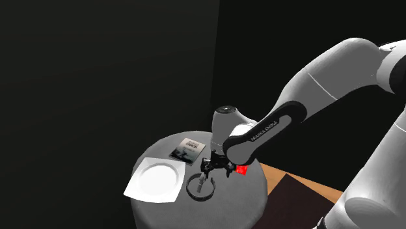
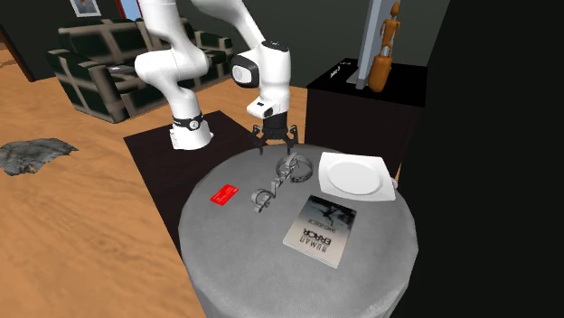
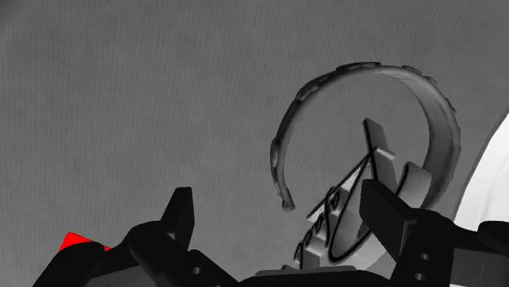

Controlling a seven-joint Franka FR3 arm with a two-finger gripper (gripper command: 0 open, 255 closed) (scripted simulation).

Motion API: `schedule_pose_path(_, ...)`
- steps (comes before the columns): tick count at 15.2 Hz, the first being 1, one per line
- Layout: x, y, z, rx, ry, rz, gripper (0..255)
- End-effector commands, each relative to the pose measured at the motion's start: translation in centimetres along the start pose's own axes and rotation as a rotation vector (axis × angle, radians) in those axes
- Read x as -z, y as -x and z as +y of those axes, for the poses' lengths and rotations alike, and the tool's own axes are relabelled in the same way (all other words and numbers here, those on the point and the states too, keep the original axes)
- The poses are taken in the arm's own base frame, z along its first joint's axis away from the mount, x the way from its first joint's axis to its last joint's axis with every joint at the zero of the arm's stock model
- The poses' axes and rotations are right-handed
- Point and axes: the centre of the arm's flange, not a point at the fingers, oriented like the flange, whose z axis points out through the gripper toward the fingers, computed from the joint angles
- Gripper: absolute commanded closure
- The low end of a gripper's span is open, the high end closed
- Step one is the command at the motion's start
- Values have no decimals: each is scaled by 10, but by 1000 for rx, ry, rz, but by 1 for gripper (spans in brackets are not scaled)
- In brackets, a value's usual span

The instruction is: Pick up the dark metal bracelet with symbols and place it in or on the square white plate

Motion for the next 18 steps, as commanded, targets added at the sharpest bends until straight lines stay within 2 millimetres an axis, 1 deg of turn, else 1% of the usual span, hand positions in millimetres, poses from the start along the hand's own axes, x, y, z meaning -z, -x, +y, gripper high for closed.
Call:
schedule_pose_path(1,-25,-3,-10,-46,9,-7,0)
schedule_pose_path(9,-65,-3,-10,-46,9,-7,0)
schedule_pose_path(17,-65,-3,-10,-46,9,-7,0)
schedule_pose_path(18,-65,-3,-10,-46,9,-7,255)
